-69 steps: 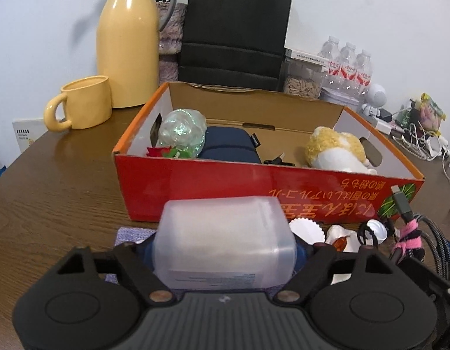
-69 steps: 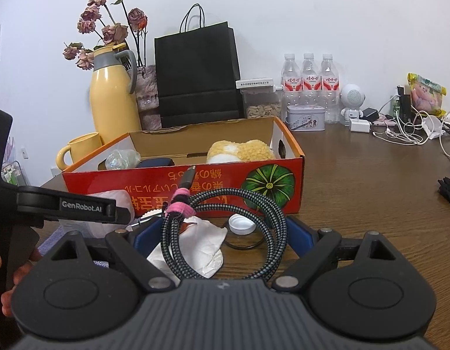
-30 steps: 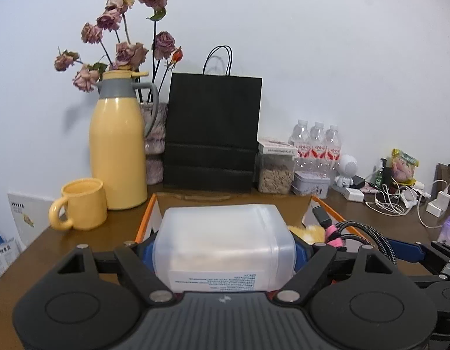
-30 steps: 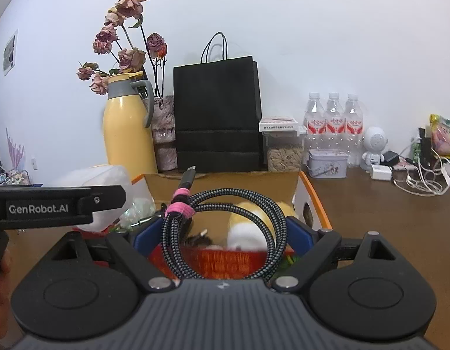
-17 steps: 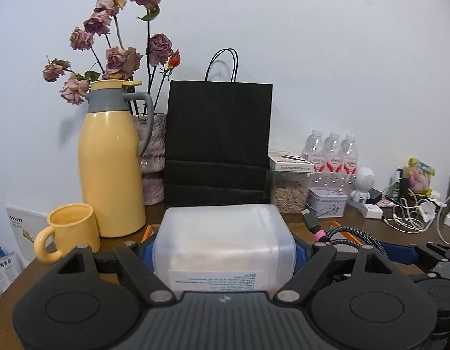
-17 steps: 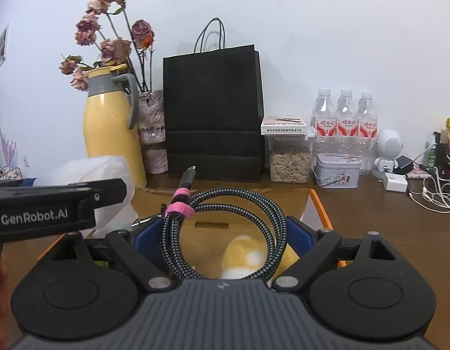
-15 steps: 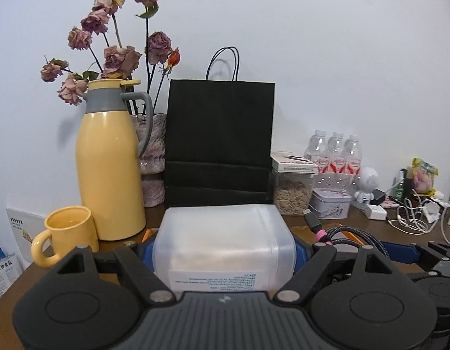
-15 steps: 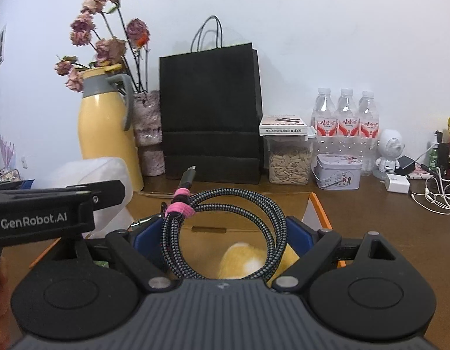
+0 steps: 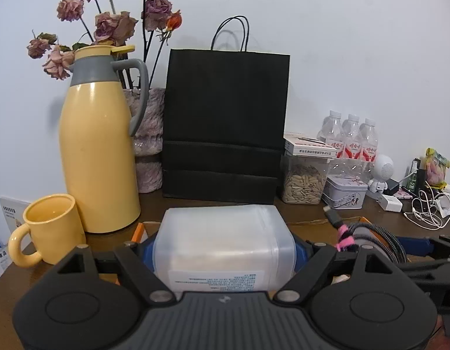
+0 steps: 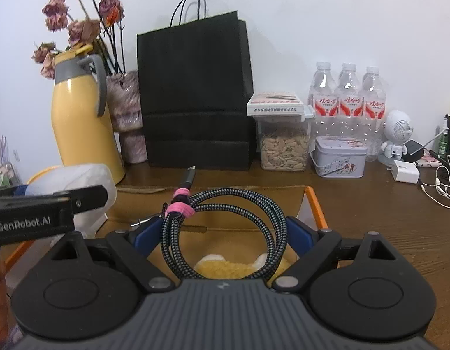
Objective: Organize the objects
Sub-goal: 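Open the left tool to drop the container while the right tool drops the cable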
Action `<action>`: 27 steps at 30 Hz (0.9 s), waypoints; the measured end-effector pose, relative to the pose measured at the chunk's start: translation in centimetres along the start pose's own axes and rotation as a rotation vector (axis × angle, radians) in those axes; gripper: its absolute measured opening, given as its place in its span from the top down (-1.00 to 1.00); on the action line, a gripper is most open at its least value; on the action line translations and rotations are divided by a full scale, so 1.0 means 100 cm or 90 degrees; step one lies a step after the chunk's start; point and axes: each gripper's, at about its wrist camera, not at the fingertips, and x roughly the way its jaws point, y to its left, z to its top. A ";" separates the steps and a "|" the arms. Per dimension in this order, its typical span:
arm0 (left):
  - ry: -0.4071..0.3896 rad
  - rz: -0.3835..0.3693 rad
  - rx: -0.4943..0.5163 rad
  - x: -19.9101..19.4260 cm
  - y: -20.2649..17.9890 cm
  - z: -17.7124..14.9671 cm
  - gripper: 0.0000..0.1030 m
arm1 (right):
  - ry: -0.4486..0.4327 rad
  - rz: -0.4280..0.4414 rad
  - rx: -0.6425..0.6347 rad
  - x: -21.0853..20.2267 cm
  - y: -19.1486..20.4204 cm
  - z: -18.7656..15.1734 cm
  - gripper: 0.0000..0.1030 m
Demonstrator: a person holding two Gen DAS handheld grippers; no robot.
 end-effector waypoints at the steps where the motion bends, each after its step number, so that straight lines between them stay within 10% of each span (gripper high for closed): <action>1: 0.002 0.002 -0.002 0.001 0.001 0.000 -0.59 | 0.008 0.000 -0.007 0.002 0.001 0.000 -0.77; 5: -0.001 0.001 -0.003 0.001 0.002 -0.001 -1.00 | 0.018 -0.011 -0.025 0.003 0.007 -0.004 -1.00; 27: 0.016 -0.011 -0.008 -0.009 0.002 -0.008 -1.00 | -0.014 -0.005 -0.047 -0.016 0.011 -0.007 -1.00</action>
